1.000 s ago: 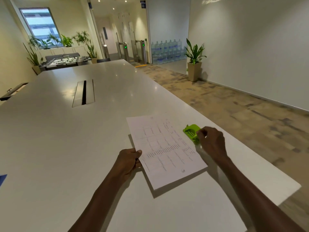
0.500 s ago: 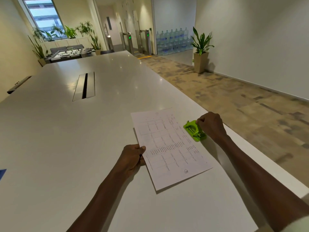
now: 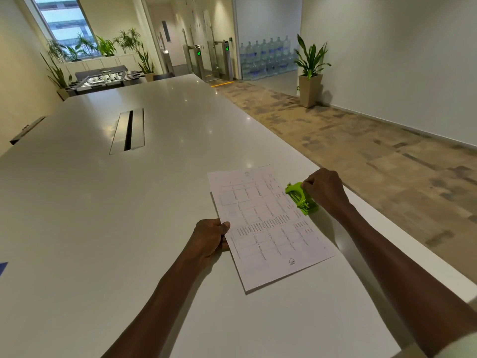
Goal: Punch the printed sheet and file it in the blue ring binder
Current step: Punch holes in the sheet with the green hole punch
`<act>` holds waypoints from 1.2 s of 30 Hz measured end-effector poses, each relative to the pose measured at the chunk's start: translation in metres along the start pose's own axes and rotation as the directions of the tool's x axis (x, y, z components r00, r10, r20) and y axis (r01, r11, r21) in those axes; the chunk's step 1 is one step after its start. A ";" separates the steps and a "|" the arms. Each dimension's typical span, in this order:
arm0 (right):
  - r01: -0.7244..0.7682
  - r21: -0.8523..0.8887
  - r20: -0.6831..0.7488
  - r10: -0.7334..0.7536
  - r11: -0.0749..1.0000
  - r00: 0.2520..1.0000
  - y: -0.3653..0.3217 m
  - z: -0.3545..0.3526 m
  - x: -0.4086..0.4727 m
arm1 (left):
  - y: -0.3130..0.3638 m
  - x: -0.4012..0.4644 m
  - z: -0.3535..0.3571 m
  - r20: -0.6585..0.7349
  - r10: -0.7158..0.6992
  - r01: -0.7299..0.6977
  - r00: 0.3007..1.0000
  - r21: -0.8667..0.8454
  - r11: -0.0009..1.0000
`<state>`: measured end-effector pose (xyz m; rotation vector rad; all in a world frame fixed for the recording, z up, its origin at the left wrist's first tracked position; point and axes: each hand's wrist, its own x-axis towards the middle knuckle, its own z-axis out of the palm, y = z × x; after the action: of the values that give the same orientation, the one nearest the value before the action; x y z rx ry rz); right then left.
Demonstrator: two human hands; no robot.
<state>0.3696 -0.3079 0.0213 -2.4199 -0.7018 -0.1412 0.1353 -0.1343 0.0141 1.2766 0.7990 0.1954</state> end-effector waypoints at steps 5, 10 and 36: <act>-0.007 -0.041 0.005 0.007 0.999 1.000 0.003 0.002 0.001 | 0.000 0.000 0.003 0.005 -0.006 0.006 1.000 -0.031 1.000; -0.019 -0.036 0.014 0.019 0.999 1.000 0.001 0.001 0.002 | 0.000 -0.001 0.007 0.008 -0.012 0.012 1.000 -0.053 0.999; -0.002 -0.083 0.019 0.003 0.997 1.000 0.005 0.005 0.008 | -0.009 -0.015 0.030 0.018 0.093 -0.094 0.995 0.027 0.995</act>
<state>0.3783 -0.3050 0.0169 -2.5041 -0.7149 -0.1485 0.1406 -0.1687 0.0141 1.3413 0.7301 0.2488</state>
